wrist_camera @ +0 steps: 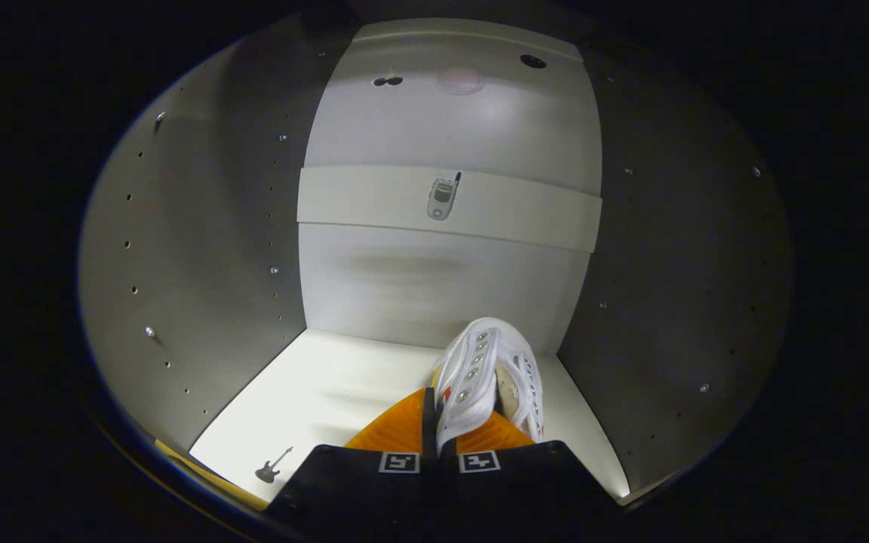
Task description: Open the shoe cabinet door, grab the shoes and put them into the shoe cabinet, then close the shoe cabinet door.
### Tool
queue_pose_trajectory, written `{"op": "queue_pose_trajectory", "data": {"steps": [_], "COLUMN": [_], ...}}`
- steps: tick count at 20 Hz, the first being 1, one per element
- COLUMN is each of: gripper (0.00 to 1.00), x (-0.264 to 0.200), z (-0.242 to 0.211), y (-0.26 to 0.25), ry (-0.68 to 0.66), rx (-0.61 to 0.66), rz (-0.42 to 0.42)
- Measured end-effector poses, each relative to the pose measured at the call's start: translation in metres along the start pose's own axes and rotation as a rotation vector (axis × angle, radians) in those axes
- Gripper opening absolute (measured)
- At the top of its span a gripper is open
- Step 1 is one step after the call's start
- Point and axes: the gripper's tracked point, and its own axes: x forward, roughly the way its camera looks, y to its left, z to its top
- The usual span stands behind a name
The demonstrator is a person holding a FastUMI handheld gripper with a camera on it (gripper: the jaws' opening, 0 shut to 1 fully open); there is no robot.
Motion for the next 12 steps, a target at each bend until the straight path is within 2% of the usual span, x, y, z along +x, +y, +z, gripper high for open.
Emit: {"op": "queue_pose_trajectory", "data": {"steps": [12], "gripper": [0.04], "x": [0.018], "z": [-0.021], "y": [0.011], "ry": [0.092], "rx": [0.033], "rz": [0.047]}}
